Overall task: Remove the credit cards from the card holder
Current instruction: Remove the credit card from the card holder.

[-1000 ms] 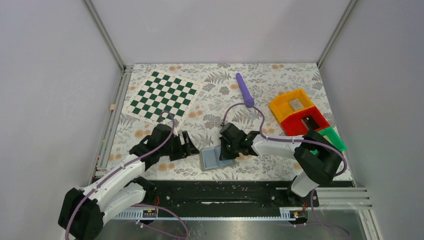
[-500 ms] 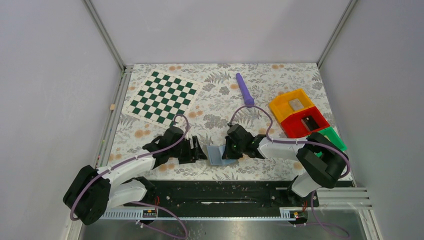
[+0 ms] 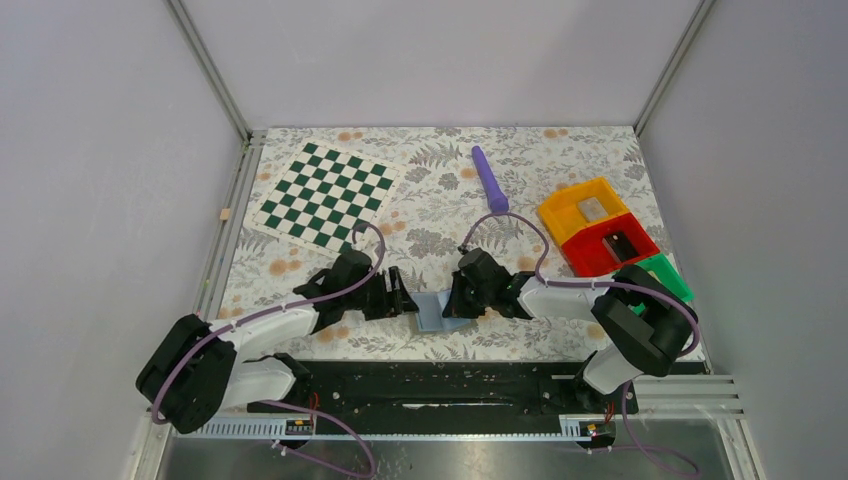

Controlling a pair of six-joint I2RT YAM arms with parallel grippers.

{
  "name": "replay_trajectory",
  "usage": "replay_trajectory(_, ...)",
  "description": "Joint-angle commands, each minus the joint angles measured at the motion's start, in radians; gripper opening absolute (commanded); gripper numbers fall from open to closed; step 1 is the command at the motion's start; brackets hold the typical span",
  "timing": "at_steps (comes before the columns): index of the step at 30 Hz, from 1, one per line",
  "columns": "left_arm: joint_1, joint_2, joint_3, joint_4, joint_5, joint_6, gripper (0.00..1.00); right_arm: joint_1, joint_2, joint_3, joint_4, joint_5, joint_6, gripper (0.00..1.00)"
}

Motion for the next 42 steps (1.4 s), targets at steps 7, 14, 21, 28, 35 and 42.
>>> replay_trajectory(7, -0.004, 0.041, -0.026, 0.218, 0.054, 0.005, 0.4, -0.025, 0.008, -0.04, -0.008, 0.003, 0.005, 0.01)
replay_trajectory(14, -0.004, 0.017, -0.052, 0.302, 0.076, -0.014, 0.17, -0.031, -0.012, -0.046, -0.008, -0.008, 0.003, 0.02)
replay_trajectory(21, -0.004, 0.045, -0.044, 0.323, 0.108, -0.021, 0.0, -0.03, -0.062, -0.036, -0.005, -0.037, 0.007, 0.19)
replay_trajectory(28, -0.003, 0.042, -0.026, 0.275, 0.099, -0.034, 0.0, -0.028, -0.155, -0.014, -0.011, -0.031, 0.009, 0.44)
replay_trajectory(35, -0.003, 0.026, -0.024, 0.26, 0.102, -0.043, 0.0, -0.002, -0.121, 0.035, -0.007, -0.061, 0.007, 0.52)
replay_trajectory(42, -0.003, 0.015, -0.026, 0.253, 0.106, -0.052, 0.0, 0.049, -0.058, 0.074, 0.022, -0.074, 0.028, 0.6)
